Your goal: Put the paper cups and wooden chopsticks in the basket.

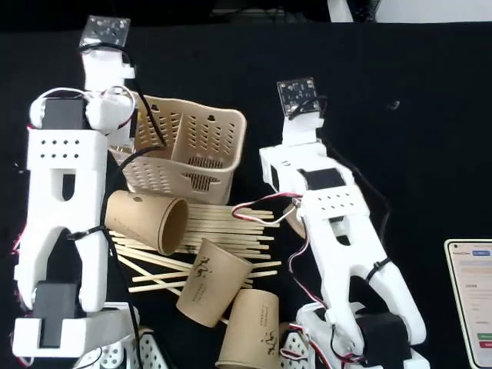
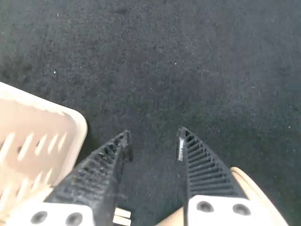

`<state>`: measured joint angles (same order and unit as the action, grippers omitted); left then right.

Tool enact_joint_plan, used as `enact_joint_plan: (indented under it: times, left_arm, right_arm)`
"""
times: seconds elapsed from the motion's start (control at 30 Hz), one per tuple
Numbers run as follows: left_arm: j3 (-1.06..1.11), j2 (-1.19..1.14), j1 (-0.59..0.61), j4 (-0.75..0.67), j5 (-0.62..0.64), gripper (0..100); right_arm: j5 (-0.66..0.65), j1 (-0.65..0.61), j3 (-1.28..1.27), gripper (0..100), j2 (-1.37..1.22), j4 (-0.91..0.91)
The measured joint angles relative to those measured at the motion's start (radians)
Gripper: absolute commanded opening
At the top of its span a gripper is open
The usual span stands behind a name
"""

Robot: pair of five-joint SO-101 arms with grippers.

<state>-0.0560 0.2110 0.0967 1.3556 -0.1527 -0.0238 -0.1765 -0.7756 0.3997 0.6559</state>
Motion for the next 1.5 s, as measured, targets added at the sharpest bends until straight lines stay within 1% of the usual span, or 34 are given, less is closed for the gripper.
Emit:
enact_joint_plan:
  times: [0.07, 0.1, 0.23, 0.37, 0.43, 0.5, 0.57, 0.67, 0.8, 0.87, 0.9, 0.97, 1.03, 1.13, 1.3, 1.4, 1.5]
  left_arm:
    - [0.005, 0.002, 0.018, -0.006, 0.029, 27]
    - [0.012, 0.002, 0.029, -0.006, 0.049, 28]
    - [0.012, 0.002, 0.072, -0.011, 0.137, 28]
    - [-0.023, 0.002, 0.081, 0.003, 0.147, 28]
    - [-0.074, 0.002, 0.089, 0.043, 0.149, 28]
    - [-0.124, 0.002, 0.106, 0.097, 0.150, 28]
    - [-0.163, 0.002, 0.127, 0.147, 0.150, 28]
    - [-0.204, 0.002, 0.173, 0.221, 0.150, 28]
    - [-0.255, 0.002, 0.249, 0.310, 0.150, 28]
    - [-0.284, 0.002, 0.272, 0.354, 0.143, 28]
    - [-0.293, 0.002, 0.278, 0.376, 0.127, 28]
    - [-0.296, 0.006, 0.293, 0.393, 0.098, 28]
    - [-0.279, 0.032, 0.324, 0.394, 0.083, 28]
    - [-0.180, 0.120, 0.359, 0.397, 0.074, 28]
    - [0.052, 0.315, 0.359, 0.393, 0.074, 28]
    - [0.198, 0.446, 0.361, 0.338, 0.074, 28]
    - [0.364, 0.575, 0.364, 0.249, 0.074, 28]
  right_arm:
    - [0.000, 0.018, 0.054, 17.2, 0.046, 0.091]
    - [0.000, 0.029, 0.084, 17.1, 0.077, 0.138]
    - [-0.003, 0.049, 0.190, 17.0, 0.235, 0.334]
    - [-0.091, 0.054, 0.215, 17.0, 0.358, 0.480]
    - [-0.127, 0.041, 0.204, 17.0, 0.387, 0.537]
    - [-0.180, 0.003, 0.158, 17.0, 0.408, 0.582]
    - [-0.235, -0.029, 0.100, 17.0, 0.427, 0.612]
    - [-0.319, -0.006, 0.012, 17.2, 0.479, 0.620]
    - [-0.445, 0.106, -0.075, 17.4, 0.571, 0.621]
    - [-0.523, 0.176, -0.098, 18.1, 0.620, 0.588]
    - [-0.548, 0.218, -0.100, 19.8, 0.635, 0.557]
    - [-0.542, 0.296, -0.101, 24.5, 0.638, 0.499]
    - [-0.520, 0.341, -0.098, 26.9, 0.592, 0.486]
    - [-0.512, 0.351, -0.058, 26.8, 0.442, 0.486]
    - [-0.511, 0.351, 0.144, 26.7, 0.114, 0.496]
    - [-0.535, 0.353, 0.293, 26.7, -0.071, 0.546]
    - [-0.591, 0.328, 0.437, 26.7, -0.238, 0.654]
